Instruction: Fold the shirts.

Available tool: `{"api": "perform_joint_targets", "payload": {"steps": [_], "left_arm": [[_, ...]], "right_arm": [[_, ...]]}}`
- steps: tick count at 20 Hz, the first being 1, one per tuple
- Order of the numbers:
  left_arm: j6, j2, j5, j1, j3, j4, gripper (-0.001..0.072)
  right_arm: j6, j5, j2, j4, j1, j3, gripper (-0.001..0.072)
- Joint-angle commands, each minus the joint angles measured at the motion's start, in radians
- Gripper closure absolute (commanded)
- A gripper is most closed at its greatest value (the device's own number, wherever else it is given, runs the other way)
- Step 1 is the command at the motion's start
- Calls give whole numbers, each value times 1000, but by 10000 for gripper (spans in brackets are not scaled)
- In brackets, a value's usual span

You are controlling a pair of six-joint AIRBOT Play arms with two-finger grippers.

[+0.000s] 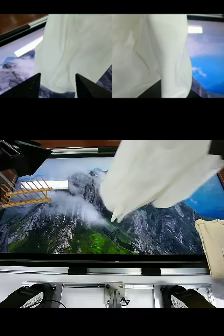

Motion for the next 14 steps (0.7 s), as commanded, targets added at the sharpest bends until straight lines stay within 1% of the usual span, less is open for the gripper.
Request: {"api": "perform_joint_targets", "payload": {"steps": [1,6,11,14], "left_arm": [[-12,2,-3,0,2,1,173],[-12,2,-3,0,2,1,174],[-12,2,-3,0,2,0,174],[-24,2,-3,0,2,0,175]], "right_arm": [[56,23,22,-140,-179,1,630],[73,7,21,-7,-487,1,630],[123,-77,15,108,-759,1,630],[127,-142,-4,137,-876,1,630]]}}
